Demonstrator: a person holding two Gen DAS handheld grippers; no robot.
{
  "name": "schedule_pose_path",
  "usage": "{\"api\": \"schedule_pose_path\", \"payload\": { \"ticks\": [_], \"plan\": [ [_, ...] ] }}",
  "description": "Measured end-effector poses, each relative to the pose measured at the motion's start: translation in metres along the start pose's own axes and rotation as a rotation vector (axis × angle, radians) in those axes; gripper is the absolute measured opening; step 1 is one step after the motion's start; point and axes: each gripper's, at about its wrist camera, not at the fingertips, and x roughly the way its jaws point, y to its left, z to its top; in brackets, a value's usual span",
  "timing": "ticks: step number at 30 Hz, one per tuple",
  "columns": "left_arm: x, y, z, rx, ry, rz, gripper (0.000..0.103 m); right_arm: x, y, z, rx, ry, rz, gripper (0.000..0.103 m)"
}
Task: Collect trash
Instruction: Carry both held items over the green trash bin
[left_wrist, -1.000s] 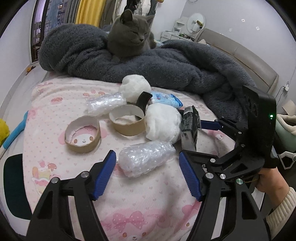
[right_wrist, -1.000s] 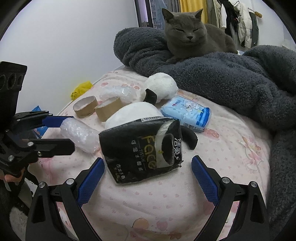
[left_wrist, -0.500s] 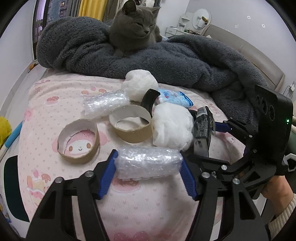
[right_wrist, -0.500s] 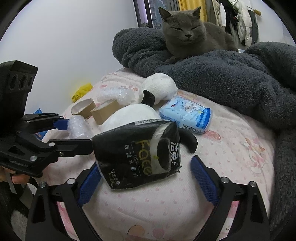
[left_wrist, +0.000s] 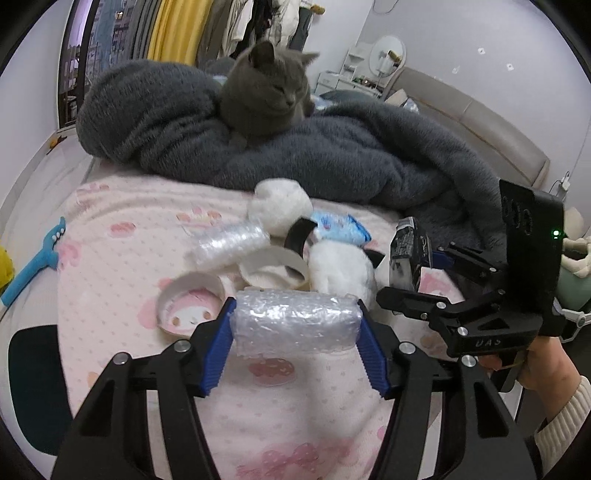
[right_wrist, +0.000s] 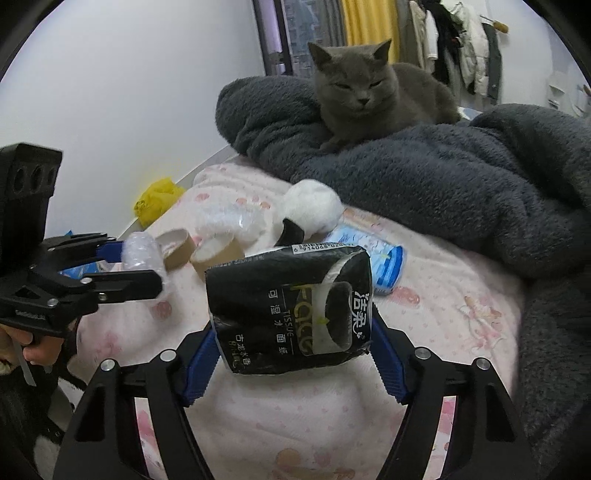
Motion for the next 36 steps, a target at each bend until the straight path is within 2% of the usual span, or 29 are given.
{"api": "schedule_pose_path", "payload": {
  "ticks": [10, 24, 36],
  "plan": [
    [-0.031, 0.033, 0.006, 0.021, -0.051, 0.041, 0.064, 0.004, 0.04, 0.022, 0.124, 0.025, -0.036, 0.075],
    [-0.07, 0.107, -0.006, -0.027, -0.066, 0.143, 0.065, -0.006, 0.082, 0.056, 0.273, -0.061, -0.123, 0.075],
    [-0.097, 0.17, -0.023, -0.042, -0.056, 0.22, 0.065, 0.008, 0.152, 0.066, 0.247, -0.067, -0.125, 0.075]
  ]
}}
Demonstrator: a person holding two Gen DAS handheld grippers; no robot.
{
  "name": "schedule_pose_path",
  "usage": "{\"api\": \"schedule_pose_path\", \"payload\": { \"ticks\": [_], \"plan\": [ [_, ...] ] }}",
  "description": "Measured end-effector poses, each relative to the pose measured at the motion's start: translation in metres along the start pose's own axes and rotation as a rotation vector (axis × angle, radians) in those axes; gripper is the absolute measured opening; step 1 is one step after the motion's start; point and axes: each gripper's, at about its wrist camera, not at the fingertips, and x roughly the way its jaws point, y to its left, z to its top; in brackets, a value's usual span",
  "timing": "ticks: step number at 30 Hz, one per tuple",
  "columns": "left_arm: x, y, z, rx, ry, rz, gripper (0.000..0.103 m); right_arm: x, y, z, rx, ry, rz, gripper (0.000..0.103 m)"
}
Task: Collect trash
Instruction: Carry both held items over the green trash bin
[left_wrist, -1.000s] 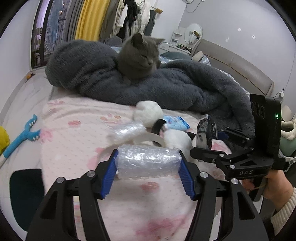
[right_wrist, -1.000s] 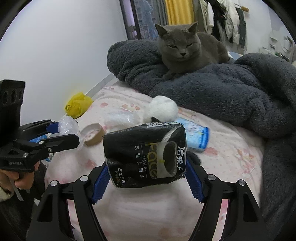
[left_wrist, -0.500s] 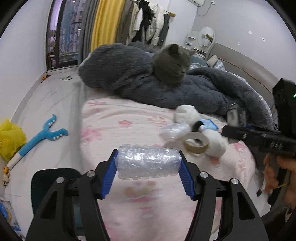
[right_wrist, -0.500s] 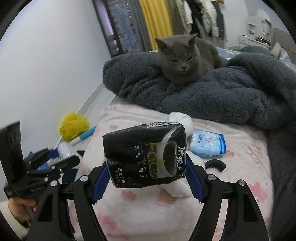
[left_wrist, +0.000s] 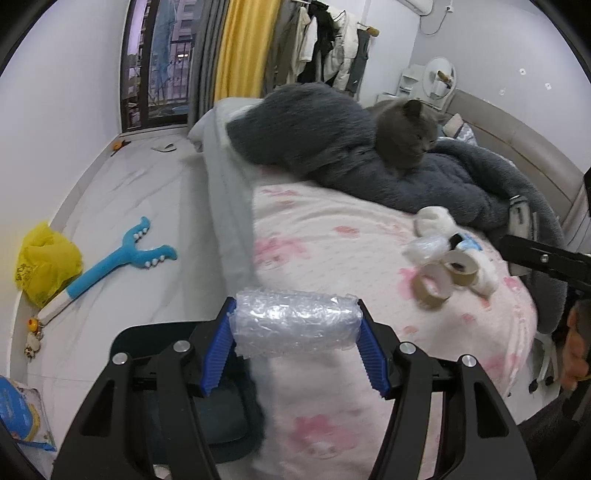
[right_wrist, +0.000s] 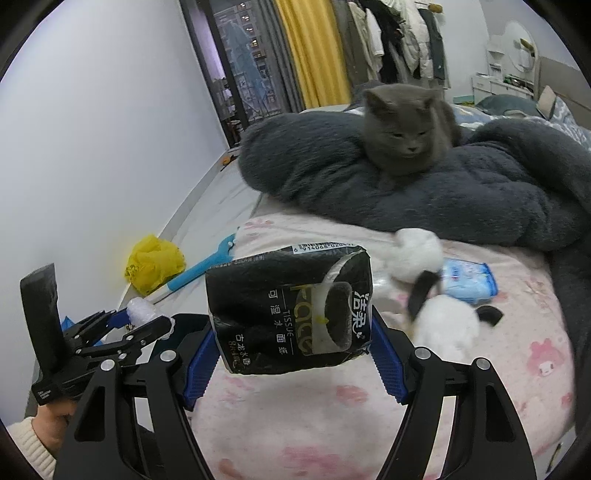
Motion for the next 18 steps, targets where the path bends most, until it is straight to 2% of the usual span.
{"api": "schedule_pose_path", "payload": {
  "ticks": [7, 18],
  "plan": [
    [0.006, 0.035, -0.016, -0.029, 0.057, 0.037, 0.065, 0.018, 0.039, -0.002, -0.045, 0.023, 0.019, 0.075],
    [0.031, 0.097, -0.051, -0.155, 0.184, 0.089, 0.065, 0.069, 0.101, -0.004, -0.122, 0.087, 0.096, 0.075]
  ]
}}
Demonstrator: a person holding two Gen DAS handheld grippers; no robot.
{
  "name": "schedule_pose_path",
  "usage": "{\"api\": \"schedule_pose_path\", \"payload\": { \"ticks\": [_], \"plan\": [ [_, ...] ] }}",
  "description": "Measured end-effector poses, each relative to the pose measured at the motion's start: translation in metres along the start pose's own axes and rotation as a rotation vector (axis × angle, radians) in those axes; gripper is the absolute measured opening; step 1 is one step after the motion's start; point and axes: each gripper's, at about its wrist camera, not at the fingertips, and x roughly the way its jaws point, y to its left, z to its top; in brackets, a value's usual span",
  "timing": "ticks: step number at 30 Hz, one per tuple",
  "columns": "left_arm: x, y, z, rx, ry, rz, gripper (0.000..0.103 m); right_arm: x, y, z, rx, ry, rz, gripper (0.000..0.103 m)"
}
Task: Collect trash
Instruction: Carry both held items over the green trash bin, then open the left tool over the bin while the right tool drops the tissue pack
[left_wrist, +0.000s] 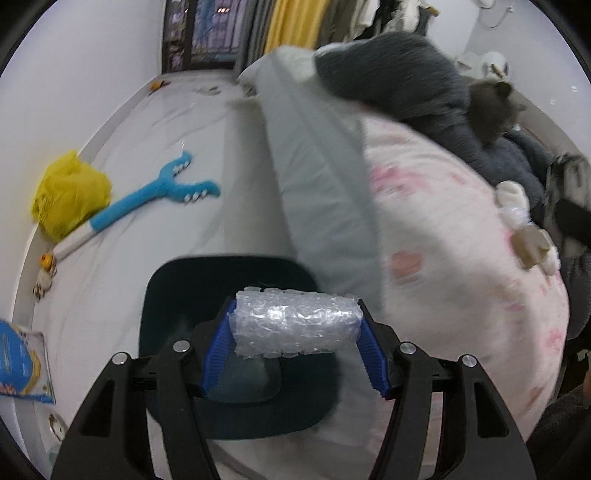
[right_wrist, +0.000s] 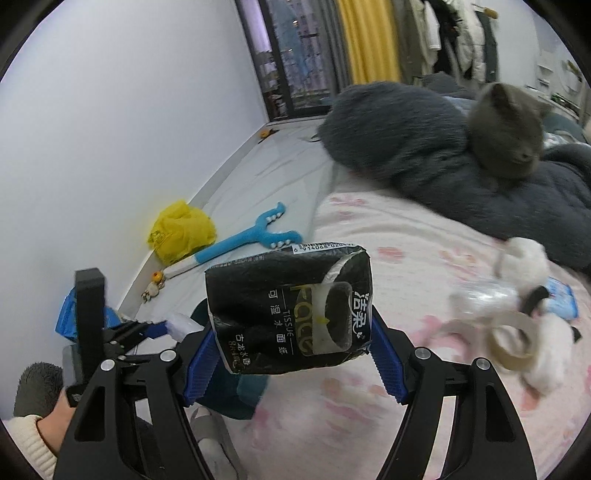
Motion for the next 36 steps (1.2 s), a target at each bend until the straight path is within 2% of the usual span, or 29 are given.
{"api": "schedule_pose_path", "payload": {
  "ticks": [10, 17, 21, 26, 36],
  "plan": [
    [0.022, 0.053, -0.026, -0.051, 0.113, 0.059, 0.065, 0.045, 0.055, 0.003, -0.068, 0.056, 0.075, 0.075],
    [0.029, 0.071, -0.04, -0.047, 0.169, 0.076, 0.066, 0.072, 0.078, 0.001, -0.093, 0.098, 0.098, 0.075],
    [0.03, 0.078, -0.045, -0.05, 0.19, 0.063, 0.077, 0.087, 0.087, -0.001, -0.101, 0.122, 0.103, 0.075],
    [0.02, 0.088, -0.048, -0.053, 0.165, 0.057, 0.082, 0.105, 0.095, -0.006, -0.111, 0.165, 0.099, 0.075],
    [-0.017, 0.109, -0.039, -0.103, 0.051, 0.041, 0.081, 0.142, 0.109, -0.017, -0.124, 0.236, 0.086, 0.075]
  ]
}}
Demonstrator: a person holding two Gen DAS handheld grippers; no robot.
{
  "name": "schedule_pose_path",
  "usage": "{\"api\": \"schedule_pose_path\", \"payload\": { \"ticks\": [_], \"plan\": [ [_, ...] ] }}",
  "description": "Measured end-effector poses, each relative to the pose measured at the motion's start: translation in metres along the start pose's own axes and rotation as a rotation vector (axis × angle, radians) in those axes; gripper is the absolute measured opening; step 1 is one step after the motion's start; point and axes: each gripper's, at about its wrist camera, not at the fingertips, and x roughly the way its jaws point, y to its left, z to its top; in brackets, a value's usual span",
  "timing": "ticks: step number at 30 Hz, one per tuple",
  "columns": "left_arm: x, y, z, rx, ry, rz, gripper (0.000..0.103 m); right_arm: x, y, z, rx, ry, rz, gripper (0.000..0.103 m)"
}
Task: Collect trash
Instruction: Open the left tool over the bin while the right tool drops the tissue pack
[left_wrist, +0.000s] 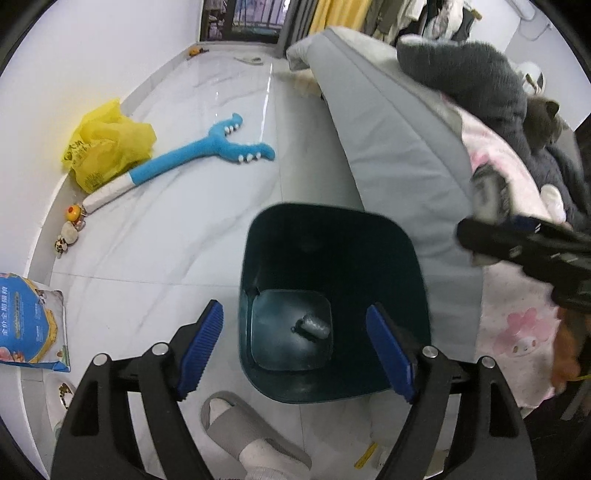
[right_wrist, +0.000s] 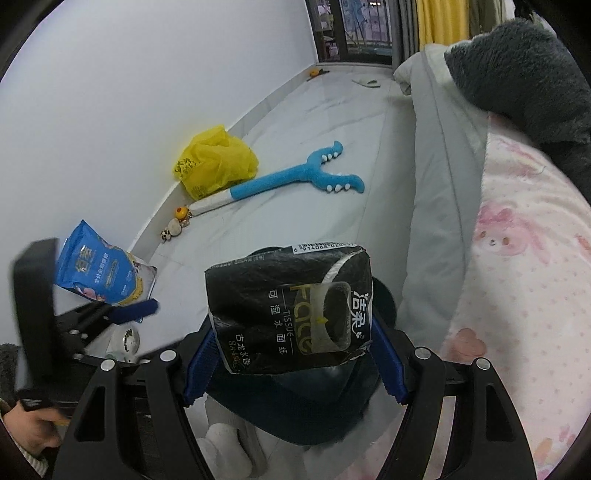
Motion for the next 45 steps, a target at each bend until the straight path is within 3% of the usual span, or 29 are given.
{"api": "schedule_pose_path", "payload": {
  "ticks": [8, 23, 29, 32, 36, 45],
  "plan": [
    [-0.027, 0.015, 0.007, -0.037, -0.092, -0.021, 0.075, 0.036, -0.002, -0.005, 0.021, 0.069, -0.015, 0.075],
    [-0.063, 0.013, 0.015, 0.007, -0.191, -0.068, 0.064, 0.092, 0.009, -0.023, -0.007, 0.204, -0.041, 0.075],
    [-0.077, 0.005, 0.02, 0.037, -0.231, -0.079, 0.064, 0.096, 0.012, -0.027, -0.03, 0.222, -0.054, 0.076],
    [-0.081, 0.0, 0.022, 0.045, -0.246, -0.086, 0.064, 0.093, 0.012, -0.028, -0.036, 0.225, -0.052, 0.087],
    [-0.088, -0.01, 0.026, 0.049, -0.263, -0.095, 0.064, 0.085, 0.012, -0.03, -0.046, 0.211, -0.048, 0.09],
    [-0.114, -0.044, 0.036, 0.101, -0.328, -0.117, 0.065, 0.038, 0.017, -0.022, -0.102, 0.116, 0.003, 0.09]
  ]
}}
